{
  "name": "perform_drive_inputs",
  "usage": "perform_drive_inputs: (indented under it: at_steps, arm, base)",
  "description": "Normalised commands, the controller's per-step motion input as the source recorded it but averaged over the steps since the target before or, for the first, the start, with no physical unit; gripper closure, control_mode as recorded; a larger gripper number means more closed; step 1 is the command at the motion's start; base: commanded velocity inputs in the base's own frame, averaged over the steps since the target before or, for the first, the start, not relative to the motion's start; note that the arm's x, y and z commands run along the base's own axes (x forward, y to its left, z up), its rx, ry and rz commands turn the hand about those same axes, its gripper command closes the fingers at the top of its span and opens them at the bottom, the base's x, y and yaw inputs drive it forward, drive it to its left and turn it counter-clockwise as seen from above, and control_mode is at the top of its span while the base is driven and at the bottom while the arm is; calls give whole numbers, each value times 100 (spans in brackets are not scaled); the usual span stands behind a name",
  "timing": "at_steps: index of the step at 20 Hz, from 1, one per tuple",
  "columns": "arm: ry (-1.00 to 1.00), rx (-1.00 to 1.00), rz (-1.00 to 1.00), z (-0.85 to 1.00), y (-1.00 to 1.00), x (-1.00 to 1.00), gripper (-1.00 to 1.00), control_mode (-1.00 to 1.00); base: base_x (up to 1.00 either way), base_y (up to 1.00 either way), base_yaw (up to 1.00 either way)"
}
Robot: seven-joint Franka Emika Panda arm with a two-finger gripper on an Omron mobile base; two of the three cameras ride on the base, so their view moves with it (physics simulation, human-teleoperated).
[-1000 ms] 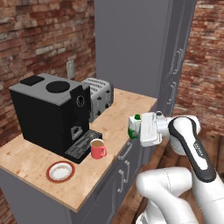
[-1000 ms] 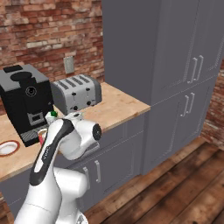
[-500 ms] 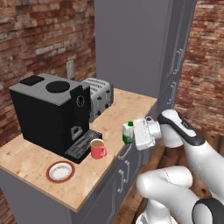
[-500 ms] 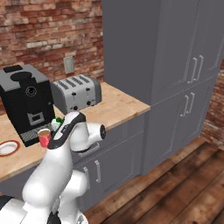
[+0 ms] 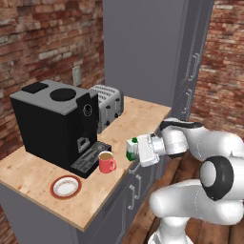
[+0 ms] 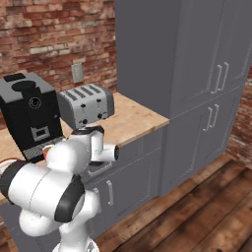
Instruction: Take a sugar cube from the saucer and place it inside the coffee. Then, grab milk from the fridge and place it next to the coffee on the counter to sweeten the coffee.
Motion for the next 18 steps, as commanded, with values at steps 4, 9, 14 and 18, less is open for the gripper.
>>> perform_drive_inputs:
  at_steps: [4,9,14,18]
  arm:
    - [0,0,0,-21,4,49,100,-100]
    - [0,0,0,-20,0,32,100,-100]
    - [0,0,0,-42,16,18,100,-100]
    - [0,0,0,-30,21,9,100,-100]
  base:
    - [0,0,0]
    - [0,0,0]
    - [0,0,0]
    - [0,0,0]
